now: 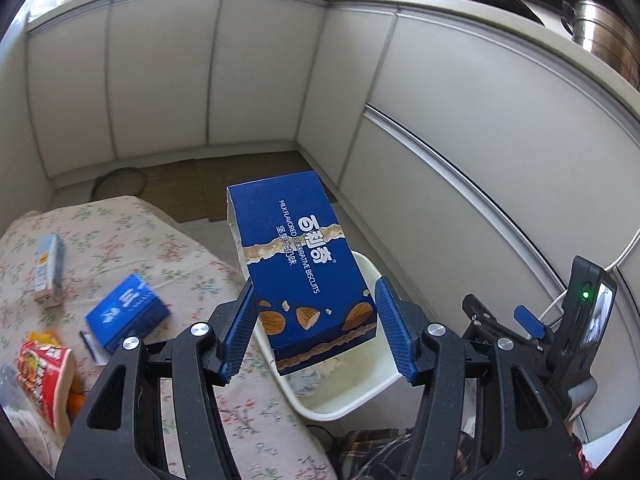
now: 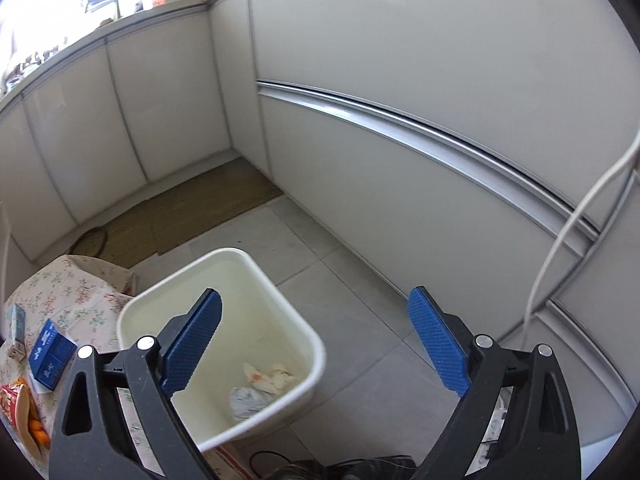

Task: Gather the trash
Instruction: 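Drop the tissue into the bin with the right gripper while the left gripper drops the biscuit box, then grasp the red noodle cup with the left gripper and lift it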

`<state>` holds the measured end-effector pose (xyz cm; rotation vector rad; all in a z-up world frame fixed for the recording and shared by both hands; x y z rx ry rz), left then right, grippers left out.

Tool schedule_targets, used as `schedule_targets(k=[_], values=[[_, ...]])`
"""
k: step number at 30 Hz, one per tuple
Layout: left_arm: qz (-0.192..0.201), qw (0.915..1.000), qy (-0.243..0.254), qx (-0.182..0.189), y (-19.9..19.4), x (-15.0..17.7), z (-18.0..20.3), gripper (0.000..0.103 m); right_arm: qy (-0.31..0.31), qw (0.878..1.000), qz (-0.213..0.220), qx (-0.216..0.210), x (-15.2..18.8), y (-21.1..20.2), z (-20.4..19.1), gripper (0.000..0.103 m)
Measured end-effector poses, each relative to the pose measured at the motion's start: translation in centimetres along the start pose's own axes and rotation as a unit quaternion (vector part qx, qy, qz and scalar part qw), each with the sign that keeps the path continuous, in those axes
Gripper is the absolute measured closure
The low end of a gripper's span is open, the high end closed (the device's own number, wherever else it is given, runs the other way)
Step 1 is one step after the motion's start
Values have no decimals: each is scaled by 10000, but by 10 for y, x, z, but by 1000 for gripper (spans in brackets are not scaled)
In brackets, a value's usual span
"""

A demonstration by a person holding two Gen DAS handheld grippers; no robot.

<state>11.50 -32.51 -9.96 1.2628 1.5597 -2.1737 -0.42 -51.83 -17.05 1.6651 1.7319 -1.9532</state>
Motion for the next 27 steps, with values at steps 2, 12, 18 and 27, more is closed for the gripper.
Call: schedule_targets(k=[2,12,18,27], values=[[-96,9999,18,96,11,2,11,47,54,10000,-25,53,2,0,9,11],[-680,9975,125,160,64,5,48,43,143,9997,-40,212,2,-11,30,11],[-625,9979,168,7,64,1,45,20,133,9996,-53,224,0,-8,23,11],[-661,9966,-192,-457,47,17,-16,15,16,10000,6,-88,4,-6,-20,9]])
Point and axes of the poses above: each gripper's, at about its wrist camera, not at the fingertips, and y roughly the way its jaws point, z to its right, x to its underside, the point moved 8 cm from there along y, roughly the way its jaws point, and after that the axes turned 11 degrees about -x, right-handed, at the moved point
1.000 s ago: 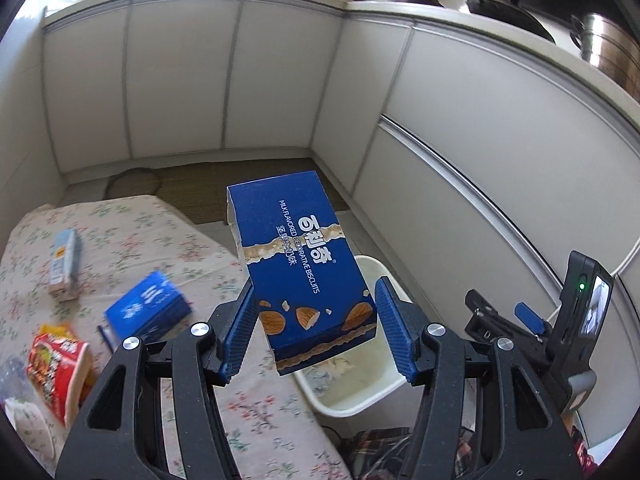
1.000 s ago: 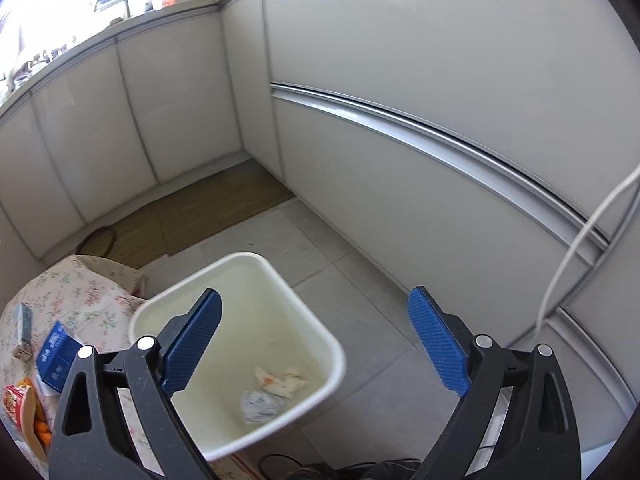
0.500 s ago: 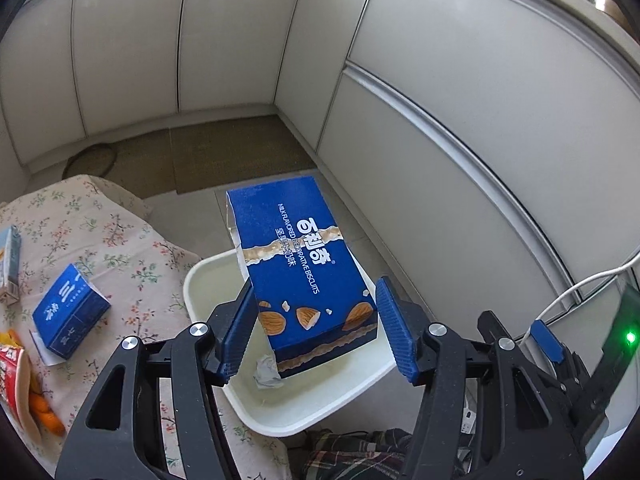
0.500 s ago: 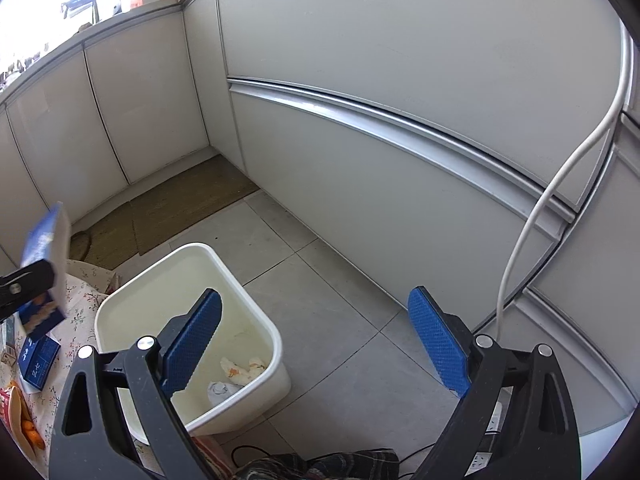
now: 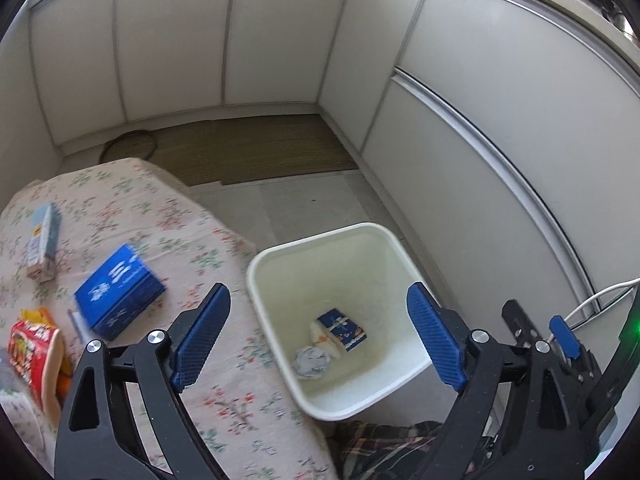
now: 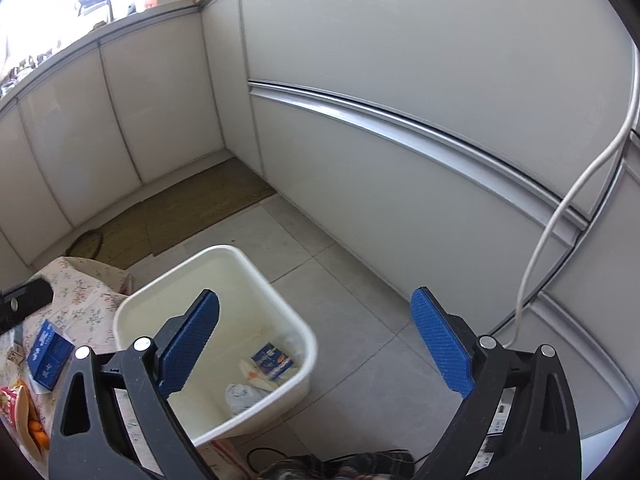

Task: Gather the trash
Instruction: 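Grasp the red noodle cup with the left gripper and lift it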

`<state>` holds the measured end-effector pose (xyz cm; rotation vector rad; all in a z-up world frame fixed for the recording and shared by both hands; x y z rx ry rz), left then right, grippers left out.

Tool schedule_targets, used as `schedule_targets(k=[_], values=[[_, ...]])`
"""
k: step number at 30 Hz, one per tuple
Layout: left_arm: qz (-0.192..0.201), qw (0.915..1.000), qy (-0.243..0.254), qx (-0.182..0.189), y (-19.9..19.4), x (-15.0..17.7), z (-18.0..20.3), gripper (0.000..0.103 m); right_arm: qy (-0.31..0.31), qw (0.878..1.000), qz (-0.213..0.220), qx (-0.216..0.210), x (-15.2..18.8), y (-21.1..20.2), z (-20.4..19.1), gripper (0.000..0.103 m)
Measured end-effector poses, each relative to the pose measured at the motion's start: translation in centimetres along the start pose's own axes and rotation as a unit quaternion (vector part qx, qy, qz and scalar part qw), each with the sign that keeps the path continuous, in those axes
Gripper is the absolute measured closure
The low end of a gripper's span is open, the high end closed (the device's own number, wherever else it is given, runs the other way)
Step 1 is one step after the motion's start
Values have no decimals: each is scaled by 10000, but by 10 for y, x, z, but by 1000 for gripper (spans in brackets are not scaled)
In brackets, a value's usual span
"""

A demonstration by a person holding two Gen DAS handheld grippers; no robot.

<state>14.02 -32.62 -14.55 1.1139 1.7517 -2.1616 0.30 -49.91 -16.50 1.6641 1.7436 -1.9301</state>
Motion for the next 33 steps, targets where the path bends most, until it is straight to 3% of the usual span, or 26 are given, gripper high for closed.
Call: schedule_targets(k=[9,13,16,23,28,33], values=[[-235,9956,-504,-751,-13,42,-105,10,-356,9944,-495,-868,48,19,-93,9],[-397,9893,-740,-1192,-14,59,-162,9,-733,9858,-801,-1281,85,30,-136,9],[-631,9823,-602,-1655,-11,72,-200,7,-1136,9767,-966,-1544,108,36,-160,9],[-1646,9580,11,-2350,19,95,-267,7,-1148,9736,-1094,-1643,117,47,-162,9],[-2116,9471,291,-2393,36,101,-288,7,-920,9742,-1256,-1633,120,57,-155,9],[-2301,9379,449,-2556,46,108,-298,7,-940,9730,-1303,-1655,122,57,-156,9]])
Point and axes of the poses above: each gripper's, at about its wrist camera, not at the fingertips, and y roughly the way its jaws point, z to its right, x to its underside, the point moved 8 cm from there along y, roughly the way its jaws point, and after that the axes turned 11 degrees about -x, right-handed, at the moved point
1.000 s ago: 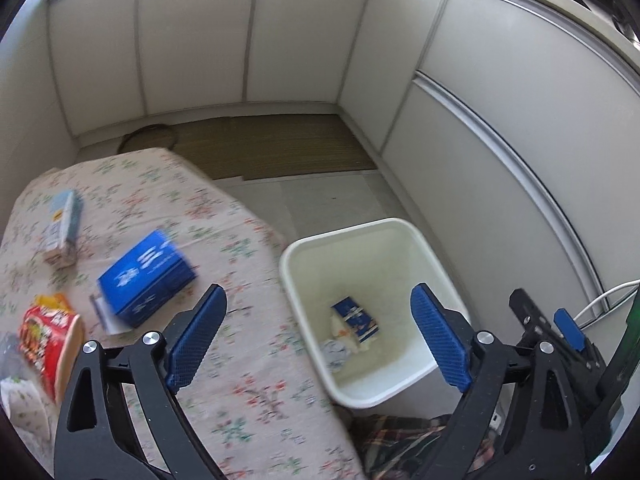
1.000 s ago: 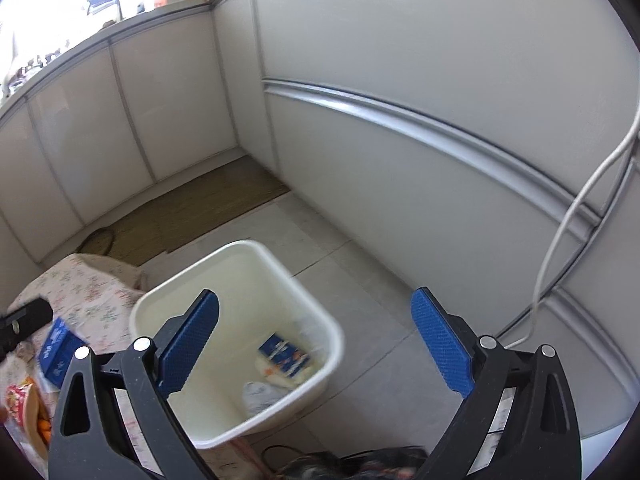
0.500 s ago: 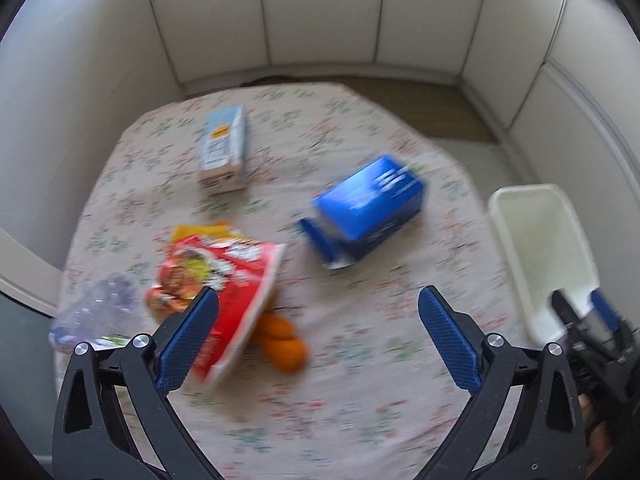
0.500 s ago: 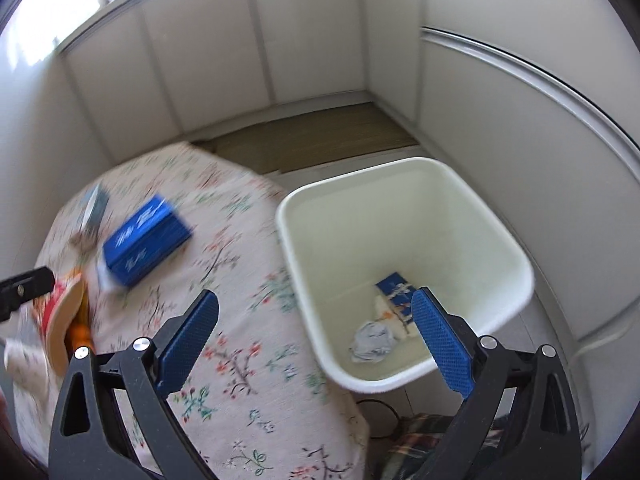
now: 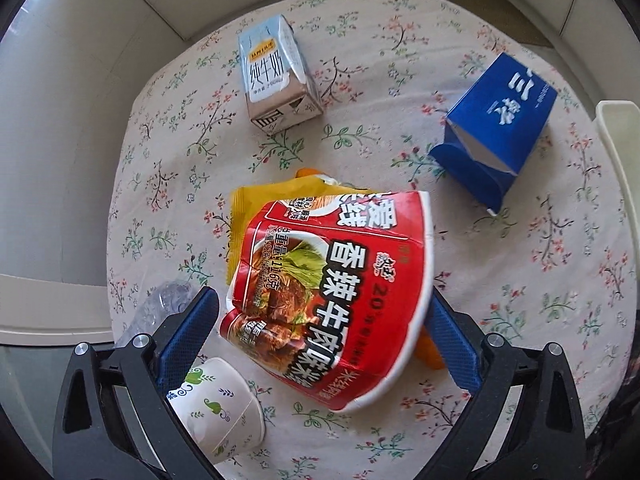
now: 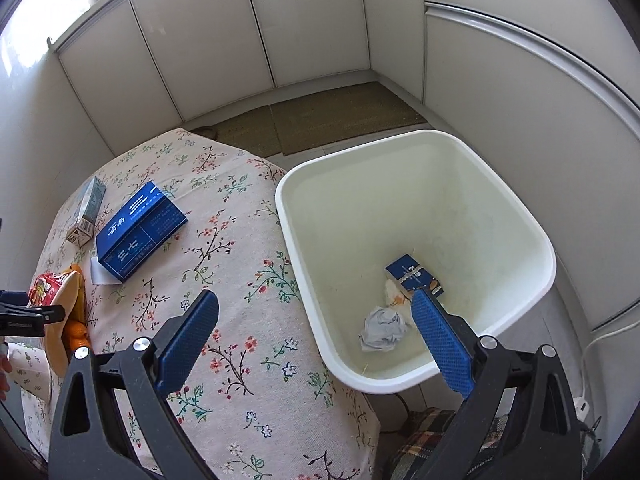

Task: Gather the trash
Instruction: 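Grasp the red noodle cup with the left gripper and lift it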

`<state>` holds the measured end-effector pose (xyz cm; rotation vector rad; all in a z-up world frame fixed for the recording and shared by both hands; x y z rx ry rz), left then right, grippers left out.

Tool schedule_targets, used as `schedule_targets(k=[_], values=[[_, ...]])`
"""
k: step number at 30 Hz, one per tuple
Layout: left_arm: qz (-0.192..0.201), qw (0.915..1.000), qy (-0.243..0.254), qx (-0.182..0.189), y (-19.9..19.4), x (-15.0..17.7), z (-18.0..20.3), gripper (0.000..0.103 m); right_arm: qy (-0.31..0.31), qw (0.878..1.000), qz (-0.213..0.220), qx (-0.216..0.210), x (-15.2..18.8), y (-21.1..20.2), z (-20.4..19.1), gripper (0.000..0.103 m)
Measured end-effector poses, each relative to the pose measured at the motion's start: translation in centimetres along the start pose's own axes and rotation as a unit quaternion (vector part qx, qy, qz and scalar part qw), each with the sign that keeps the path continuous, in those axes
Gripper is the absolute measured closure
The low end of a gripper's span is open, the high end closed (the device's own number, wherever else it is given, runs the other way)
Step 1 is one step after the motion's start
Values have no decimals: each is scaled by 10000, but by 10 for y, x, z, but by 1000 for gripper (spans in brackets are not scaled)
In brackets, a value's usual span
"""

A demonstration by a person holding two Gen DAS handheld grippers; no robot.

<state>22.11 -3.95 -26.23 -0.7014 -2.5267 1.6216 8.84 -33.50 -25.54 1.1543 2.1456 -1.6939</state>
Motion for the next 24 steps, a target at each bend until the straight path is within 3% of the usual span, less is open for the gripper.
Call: schedule_targets(k=[4,10,14,19,24], values=[[-44,9998,-152,141,7,3,-4,11,-52,10000,-16,34,1,1,-1,9],[399,9943,-725,668,-16,5,-25,22,-562,9983,-155,4,6,5,-24,9],[867,9820,-1298,1062,-46,6,-50,22,-1415,9885,-368,-389,16,11,-74,9],[1448,9615,-1835,1444,-90,19,-81,22,-1946,9701,-889,-1144,33,31,-145,9],[1892,9407,-2271,1665,-126,46,-116,22,-2915,9379,-1139,-1499,49,49,-222,9]])
Point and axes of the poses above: each gripper's, at about its wrist camera, not at the fingertips, and y roughly the way its jaws point, z to its right, x to its underside, the point moved 8 cm from there along y, roughly the way its jaws point, and after that the axes turned 11 degrees about -x, right-handed, at the moved point
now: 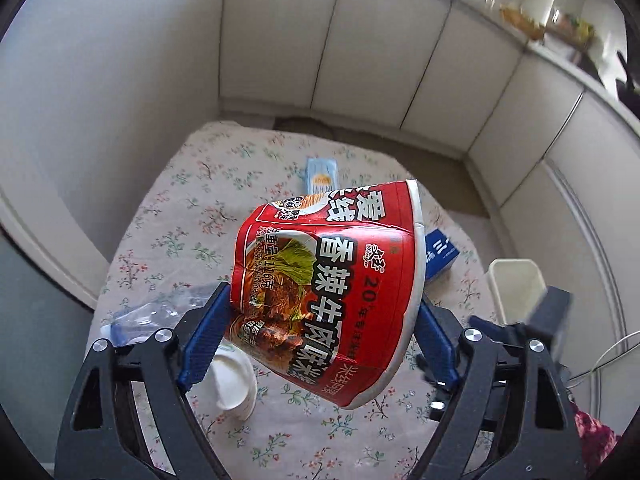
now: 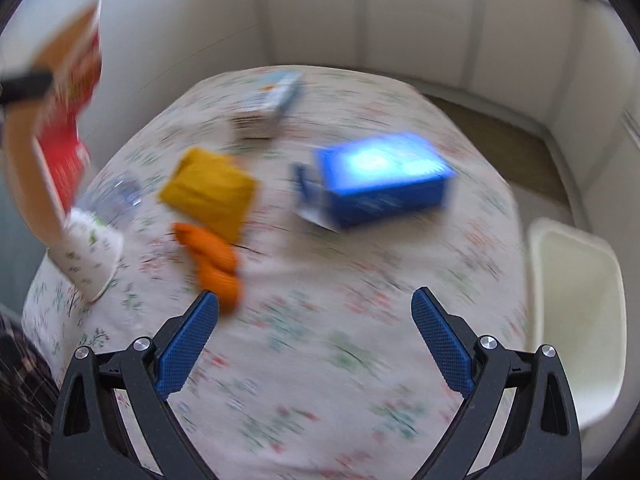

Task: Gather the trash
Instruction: 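Grasp the red noodle cup with the left gripper and lift it, then grasp the orange peel with the right gripper while the left gripper holds the noodle cup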

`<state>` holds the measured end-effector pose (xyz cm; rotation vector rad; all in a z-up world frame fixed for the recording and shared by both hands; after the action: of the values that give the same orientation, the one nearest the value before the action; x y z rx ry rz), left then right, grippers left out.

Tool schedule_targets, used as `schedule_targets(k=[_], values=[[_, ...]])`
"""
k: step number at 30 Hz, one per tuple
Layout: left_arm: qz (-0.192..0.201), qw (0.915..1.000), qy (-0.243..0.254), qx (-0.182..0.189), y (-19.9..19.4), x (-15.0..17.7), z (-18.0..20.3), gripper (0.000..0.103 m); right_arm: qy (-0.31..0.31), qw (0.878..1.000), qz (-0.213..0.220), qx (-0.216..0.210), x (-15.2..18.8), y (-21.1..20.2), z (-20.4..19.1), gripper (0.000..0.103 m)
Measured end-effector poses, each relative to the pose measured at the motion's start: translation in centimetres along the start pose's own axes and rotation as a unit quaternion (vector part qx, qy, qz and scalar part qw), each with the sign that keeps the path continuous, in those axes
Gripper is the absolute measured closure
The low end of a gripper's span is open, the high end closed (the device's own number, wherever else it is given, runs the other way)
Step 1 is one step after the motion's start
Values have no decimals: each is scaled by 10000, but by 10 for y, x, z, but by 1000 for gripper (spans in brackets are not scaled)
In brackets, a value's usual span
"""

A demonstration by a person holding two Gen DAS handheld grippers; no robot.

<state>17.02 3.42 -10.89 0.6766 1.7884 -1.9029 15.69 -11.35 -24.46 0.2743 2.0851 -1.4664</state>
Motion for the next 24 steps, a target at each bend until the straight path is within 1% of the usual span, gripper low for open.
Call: schedule_targets(k=[3,6,8,9,10,13,15,16,18,19,24], values=[[133,9998,-142,104,-18,2,-16,22,-285,9992,-246,-141,-8,20,-22,9],[214,9992,-278,181,-31,7,-27,22,-406,9973,-502,-349,-10,39,-37,9],[229,9989,-361,207,-34,10,-33,22,-463,9957,-698,-400,-10,50,-44,12],[227,9988,-390,208,-33,11,-36,22,-499,9947,-798,-409,-9,56,-46,19],[225,9986,-421,207,-33,13,-39,22,-518,9940,-871,-414,-8,60,-49,24],[199,9981,-549,214,-30,16,-47,22,-512,9921,-1080,-391,-5,75,-49,49],[180,9978,-611,205,-32,19,-52,22,-547,9916,-1125,-334,-3,77,-48,58],[152,9975,-650,210,-30,20,-54,22,-584,9919,-1090,-307,-4,76,-48,66],[124,9973,-699,201,-27,22,-58,22,-528,9918,-1092,-395,-5,74,-47,73],[103,9970,-740,192,-25,23,-60,22,-493,9919,-1090,-417,-6,72,-46,75],[105,9958,-896,138,-22,27,-69,22,-334,9935,-986,-470,-8,63,-46,78]])
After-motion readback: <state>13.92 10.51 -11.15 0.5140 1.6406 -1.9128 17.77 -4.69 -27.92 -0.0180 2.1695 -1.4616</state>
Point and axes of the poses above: each gripper's, at about its wrist camera, not at the fingertips, and y roughly the way its jaws point, z to its right, x to its underside, the point moved 8 cm from there along y, roughly the way its jaws point, and after that the axes turned 11 degrees about -x, right-handed, at the moved point
